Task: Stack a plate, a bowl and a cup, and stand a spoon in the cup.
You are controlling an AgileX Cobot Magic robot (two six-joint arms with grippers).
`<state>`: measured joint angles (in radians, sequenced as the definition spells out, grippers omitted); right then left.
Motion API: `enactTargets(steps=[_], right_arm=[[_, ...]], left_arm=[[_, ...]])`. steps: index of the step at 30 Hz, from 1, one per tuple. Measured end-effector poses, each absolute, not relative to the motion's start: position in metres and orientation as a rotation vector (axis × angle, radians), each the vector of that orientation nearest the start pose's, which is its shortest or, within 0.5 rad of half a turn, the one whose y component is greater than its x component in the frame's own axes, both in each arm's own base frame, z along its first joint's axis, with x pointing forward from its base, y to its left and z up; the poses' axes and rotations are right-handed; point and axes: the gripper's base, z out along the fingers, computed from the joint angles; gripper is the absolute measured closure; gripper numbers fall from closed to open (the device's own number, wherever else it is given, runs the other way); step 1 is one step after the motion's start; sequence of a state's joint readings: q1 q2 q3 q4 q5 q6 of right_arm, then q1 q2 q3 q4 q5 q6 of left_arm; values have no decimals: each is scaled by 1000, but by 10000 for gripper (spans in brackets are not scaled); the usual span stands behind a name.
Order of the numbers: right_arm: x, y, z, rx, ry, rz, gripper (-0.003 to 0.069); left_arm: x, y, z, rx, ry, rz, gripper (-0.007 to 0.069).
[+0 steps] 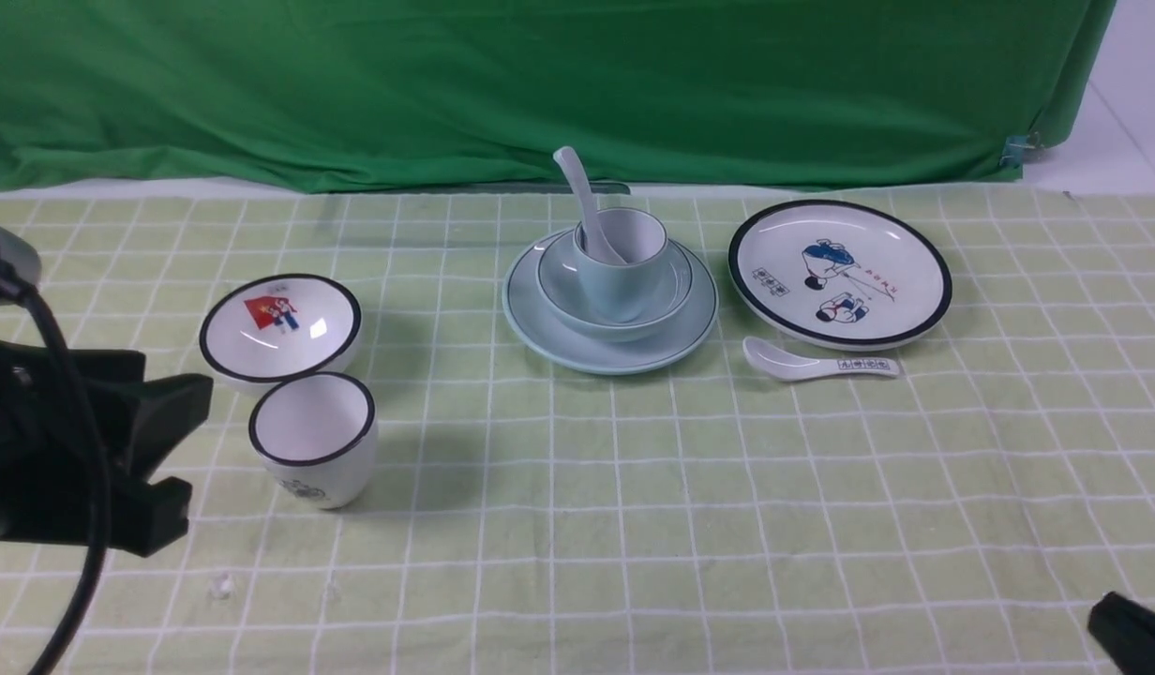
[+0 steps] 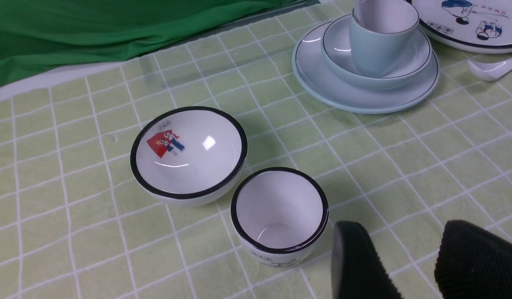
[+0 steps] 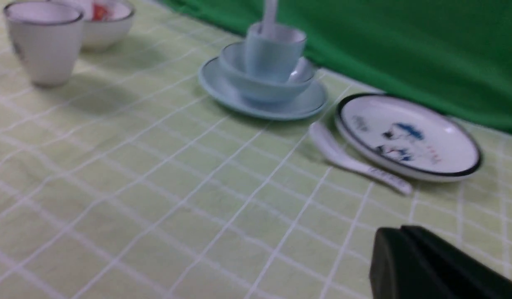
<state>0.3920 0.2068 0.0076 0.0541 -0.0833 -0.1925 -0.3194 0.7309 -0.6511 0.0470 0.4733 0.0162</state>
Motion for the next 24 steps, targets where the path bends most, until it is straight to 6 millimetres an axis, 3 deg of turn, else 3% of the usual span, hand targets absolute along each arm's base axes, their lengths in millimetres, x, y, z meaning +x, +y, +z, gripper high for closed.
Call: enactTargets(steps=[5, 13, 24], right_arm=[[58, 12, 206, -215, 1538, 113, 627], [56, 1, 192, 47, 1697, 55, 627], [56, 1, 191, 67, 1710, 73, 598]], left_arm=[[141, -44, 324, 369, 2001, -143, 384], [141, -45, 325, 366, 1982, -146, 384], [141, -45, 325, 366, 1981, -145, 384]])
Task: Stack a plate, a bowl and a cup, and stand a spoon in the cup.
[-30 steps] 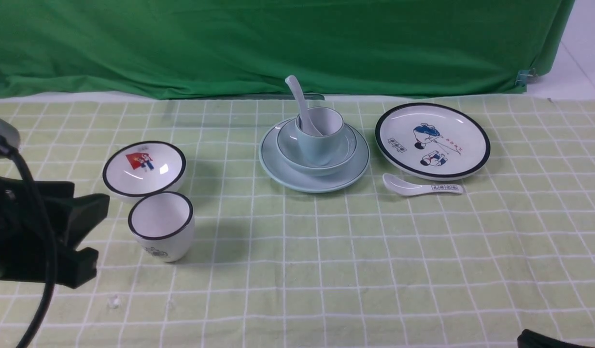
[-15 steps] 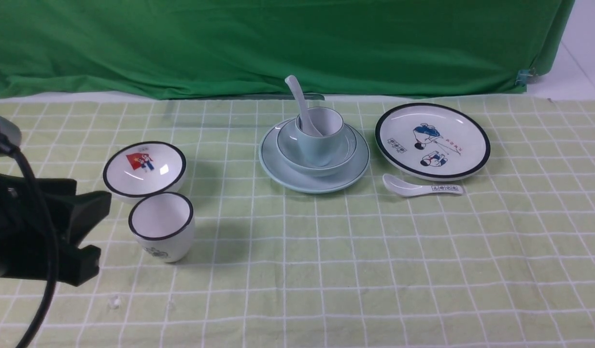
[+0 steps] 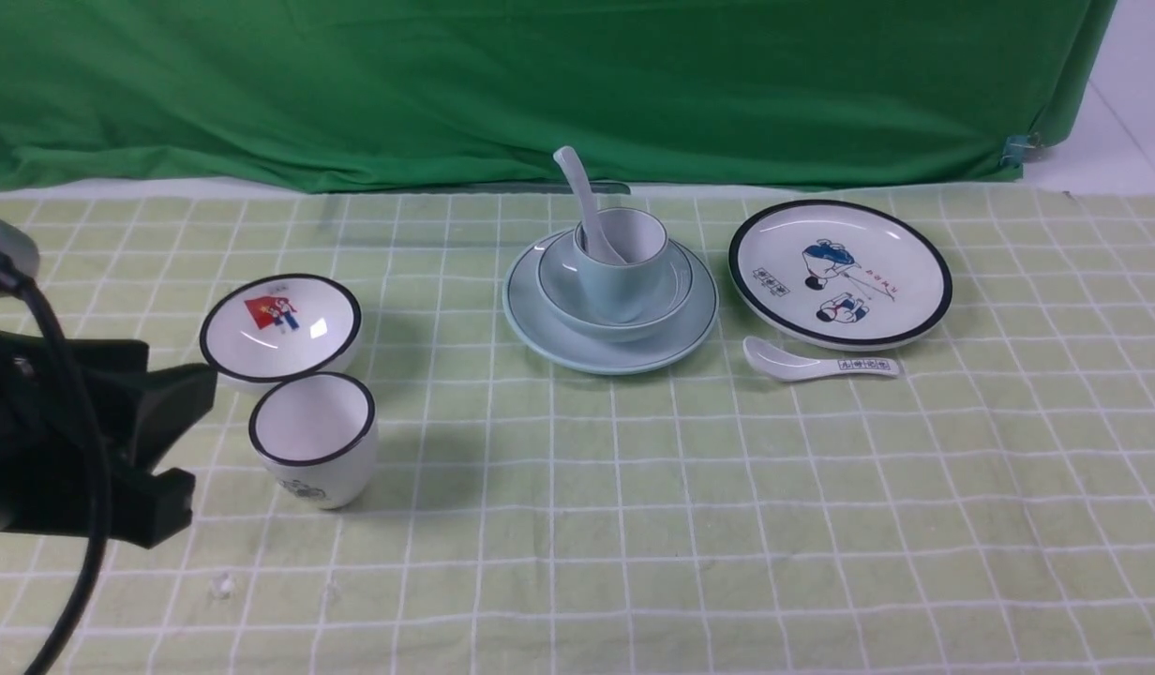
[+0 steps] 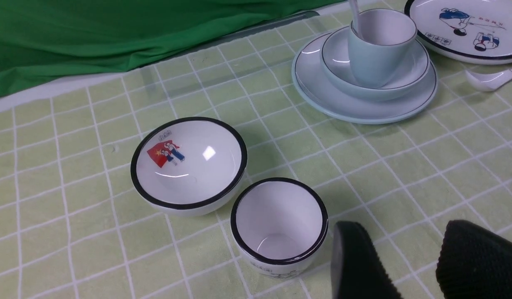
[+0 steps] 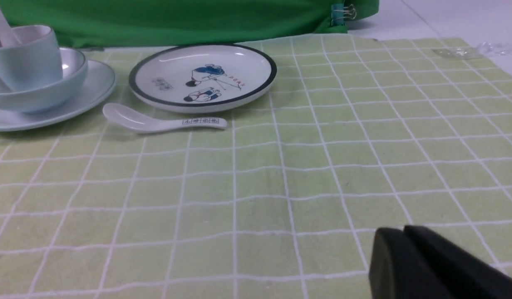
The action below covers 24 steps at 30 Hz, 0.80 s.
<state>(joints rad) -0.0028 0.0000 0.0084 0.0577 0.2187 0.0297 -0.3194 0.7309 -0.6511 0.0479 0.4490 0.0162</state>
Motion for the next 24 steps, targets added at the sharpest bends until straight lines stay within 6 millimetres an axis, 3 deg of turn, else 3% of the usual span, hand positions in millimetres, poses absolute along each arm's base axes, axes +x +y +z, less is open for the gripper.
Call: enactTargets(steps=[15, 18, 24], right_arm=[[56, 1, 190, 67, 1710, 73, 550], [56, 1, 190, 67, 1710, 73, 538], [56, 1, 190, 67, 1710, 73, 525]], left_arm=[[142, -45, 323, 364, 1959, -147, 382], [140, -45, 311, 360, 1891, -154, 382], [118, -35, 261, 361, 1676, -117, 382]])
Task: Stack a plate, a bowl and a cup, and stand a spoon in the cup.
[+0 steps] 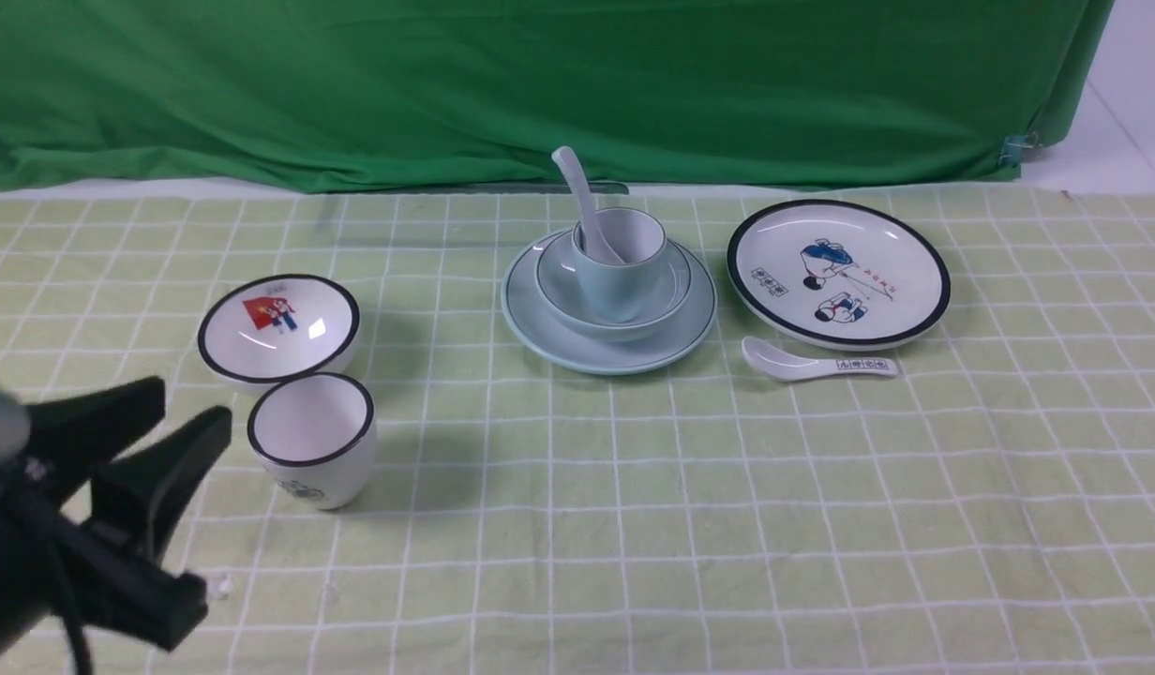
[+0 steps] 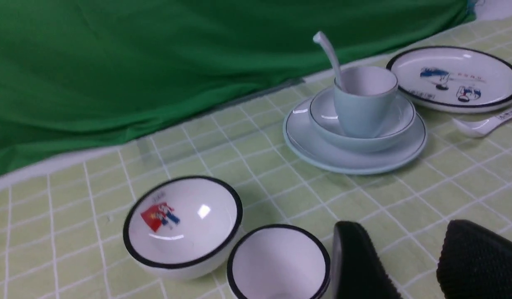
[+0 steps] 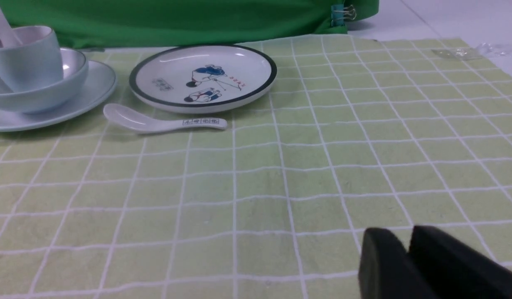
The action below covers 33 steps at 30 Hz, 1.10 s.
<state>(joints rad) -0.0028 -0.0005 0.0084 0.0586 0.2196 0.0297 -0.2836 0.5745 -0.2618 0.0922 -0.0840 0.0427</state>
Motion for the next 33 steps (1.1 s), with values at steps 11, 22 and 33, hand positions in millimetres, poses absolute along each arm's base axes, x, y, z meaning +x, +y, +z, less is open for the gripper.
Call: enactTargets(steps=[11, 22, 33], right_arm=[[56, 1, 190, 68, 1710, 74, 505], [56, 1, 190, 68, 1711, 74, 482], [56, 1, 191, 68, 1710, 74, 459]], left_arm=[[64, -5, 211, 102, 1519, -17, 382], [56, -5, 190, 33, 1721, -91, 574], [56, -5, 190, 50, 1724, -77, 654]])
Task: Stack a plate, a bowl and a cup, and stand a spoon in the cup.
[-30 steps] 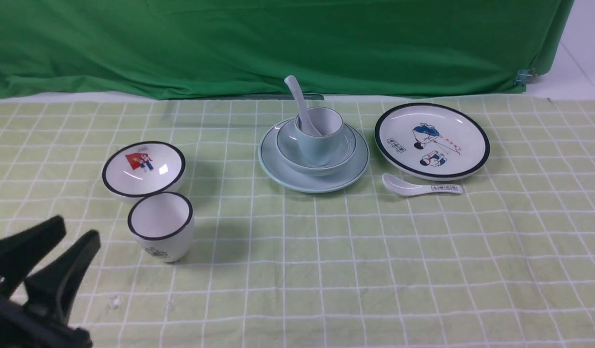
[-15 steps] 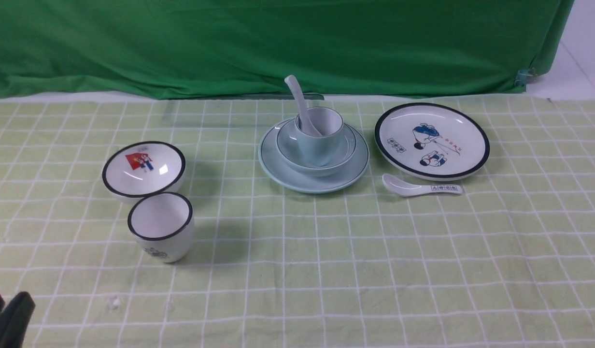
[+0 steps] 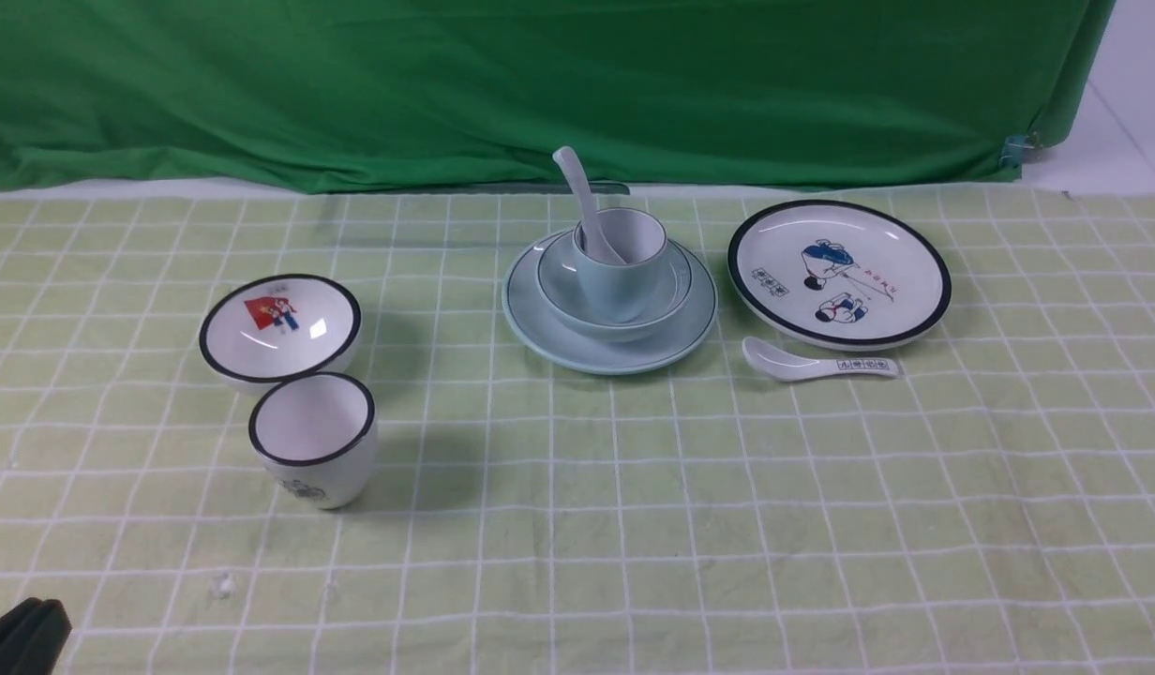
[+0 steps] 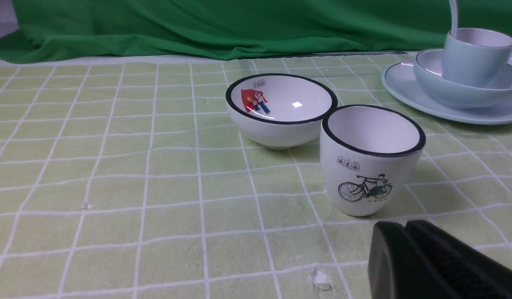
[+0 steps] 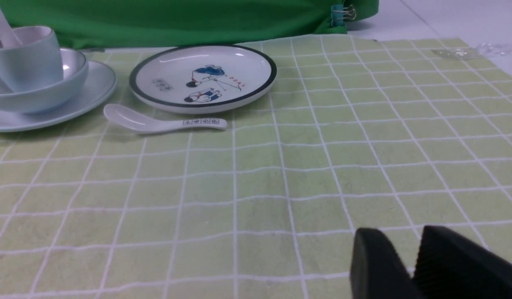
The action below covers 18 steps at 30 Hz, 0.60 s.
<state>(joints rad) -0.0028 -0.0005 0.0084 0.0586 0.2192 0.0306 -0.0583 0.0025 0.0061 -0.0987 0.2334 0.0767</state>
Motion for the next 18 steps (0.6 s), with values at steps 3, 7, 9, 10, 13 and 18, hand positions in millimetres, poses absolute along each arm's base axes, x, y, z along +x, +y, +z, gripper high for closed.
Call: enactTargets(steps=[3, 7, 9, 10, 13, 18], right_arm=[[56, 1, 191, 68, 1710, 74, 453], [56, 1, 191, 68, 1710, 74, 445], [56, 1, 191, 68, 1710, 74, 443], [56, 1, 191, 68, 1710, 74, 440], [56, 1, 191, 68, 1710, 74, 433], [56, 1, 191, 68, 1710, 74, 423]], left_arm=[[56, -5, 190, 52, 1724, -76, 654], [56, -5, 190, 54, 1724, -74, 654], [56, -5, 190, 54, 1724, -74, 654], [56, -5, 190, 54, 1724, -74, 654], [56, -5, 190, 54, 1724, -74, 654], [56, -5, 190, 54, 1724, -74, 654]])
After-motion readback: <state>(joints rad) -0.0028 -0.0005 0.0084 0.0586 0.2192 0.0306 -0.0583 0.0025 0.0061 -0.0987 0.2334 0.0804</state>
